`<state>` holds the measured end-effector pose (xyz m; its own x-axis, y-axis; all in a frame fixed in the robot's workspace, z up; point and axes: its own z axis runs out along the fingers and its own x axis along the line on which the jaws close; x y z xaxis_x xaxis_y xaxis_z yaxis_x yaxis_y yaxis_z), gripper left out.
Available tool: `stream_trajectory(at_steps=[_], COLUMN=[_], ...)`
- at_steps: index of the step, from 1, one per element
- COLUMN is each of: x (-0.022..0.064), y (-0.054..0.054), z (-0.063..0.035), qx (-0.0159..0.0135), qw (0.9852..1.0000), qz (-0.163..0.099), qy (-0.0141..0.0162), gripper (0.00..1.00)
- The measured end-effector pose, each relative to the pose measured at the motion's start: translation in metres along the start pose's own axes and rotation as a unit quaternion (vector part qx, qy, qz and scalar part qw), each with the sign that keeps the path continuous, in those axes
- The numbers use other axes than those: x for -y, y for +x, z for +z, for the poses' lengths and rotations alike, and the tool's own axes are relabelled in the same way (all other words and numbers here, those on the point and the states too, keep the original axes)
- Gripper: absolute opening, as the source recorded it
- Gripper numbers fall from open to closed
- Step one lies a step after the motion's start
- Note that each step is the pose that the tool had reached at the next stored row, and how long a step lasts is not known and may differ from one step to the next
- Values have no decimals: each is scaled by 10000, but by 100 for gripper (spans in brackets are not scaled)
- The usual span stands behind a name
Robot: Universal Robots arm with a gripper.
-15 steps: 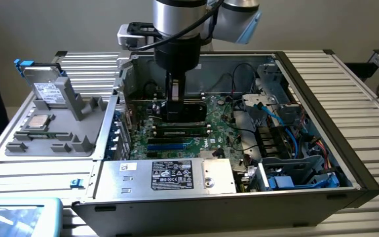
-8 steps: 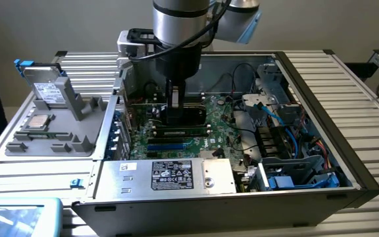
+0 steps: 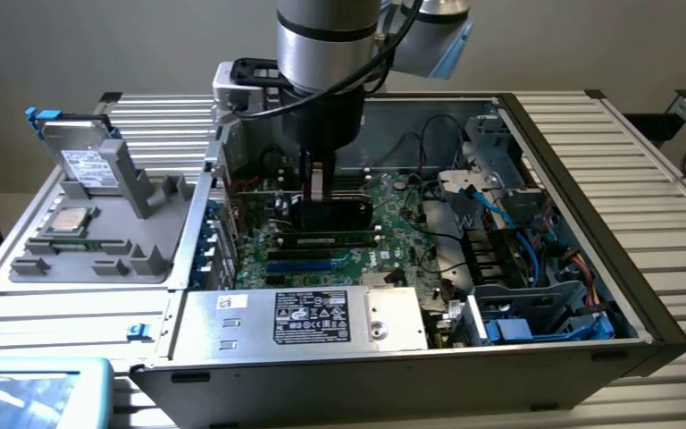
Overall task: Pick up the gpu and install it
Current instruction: 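Insert the gpu into the slot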
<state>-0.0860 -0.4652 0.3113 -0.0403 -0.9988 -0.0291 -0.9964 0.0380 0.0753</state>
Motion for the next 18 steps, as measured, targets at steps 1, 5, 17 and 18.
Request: stream_trajectory(at_steps=[1,5,17,18], x=[1,3,-4,-3], y=[1,3,15,16], z=[17,89,307,325], qx=[-1,-2,-6,-6], qw=[10000,10000,10000,10000], qz=[0,-1,-15,-14], qy=[0,0,-5,-8], gripper=[29,29,29,29])
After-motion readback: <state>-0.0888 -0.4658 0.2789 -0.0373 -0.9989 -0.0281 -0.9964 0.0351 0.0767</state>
